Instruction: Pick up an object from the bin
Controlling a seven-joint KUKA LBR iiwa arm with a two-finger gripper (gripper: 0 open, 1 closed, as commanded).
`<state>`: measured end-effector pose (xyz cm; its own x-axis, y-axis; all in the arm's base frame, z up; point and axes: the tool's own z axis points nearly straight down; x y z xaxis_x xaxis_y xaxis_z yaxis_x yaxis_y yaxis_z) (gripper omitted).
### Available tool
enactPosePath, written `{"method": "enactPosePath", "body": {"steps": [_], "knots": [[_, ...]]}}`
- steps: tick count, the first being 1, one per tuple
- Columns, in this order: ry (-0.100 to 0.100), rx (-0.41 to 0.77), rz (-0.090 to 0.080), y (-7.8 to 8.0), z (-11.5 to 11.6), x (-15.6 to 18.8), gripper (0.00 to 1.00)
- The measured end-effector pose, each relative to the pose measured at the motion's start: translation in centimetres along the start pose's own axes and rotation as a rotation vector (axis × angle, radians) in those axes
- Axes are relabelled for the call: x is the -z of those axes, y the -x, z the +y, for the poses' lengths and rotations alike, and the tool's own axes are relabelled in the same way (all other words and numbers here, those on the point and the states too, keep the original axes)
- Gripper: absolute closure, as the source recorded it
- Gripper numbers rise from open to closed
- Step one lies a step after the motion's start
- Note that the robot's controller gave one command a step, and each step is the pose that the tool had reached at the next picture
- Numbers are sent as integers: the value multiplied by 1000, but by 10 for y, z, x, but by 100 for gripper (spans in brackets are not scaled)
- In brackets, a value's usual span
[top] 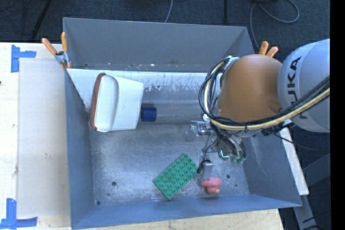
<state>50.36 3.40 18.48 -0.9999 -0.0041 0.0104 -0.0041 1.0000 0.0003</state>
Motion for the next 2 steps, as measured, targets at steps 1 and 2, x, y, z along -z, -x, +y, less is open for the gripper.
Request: {"method": "enactPosePath", "body": {"steps": [1, 2], "knots": [[-1, 383, -2, 3, 6, -118, 0], [-3, 587, -11, 3, 11, -85, 0]]}}
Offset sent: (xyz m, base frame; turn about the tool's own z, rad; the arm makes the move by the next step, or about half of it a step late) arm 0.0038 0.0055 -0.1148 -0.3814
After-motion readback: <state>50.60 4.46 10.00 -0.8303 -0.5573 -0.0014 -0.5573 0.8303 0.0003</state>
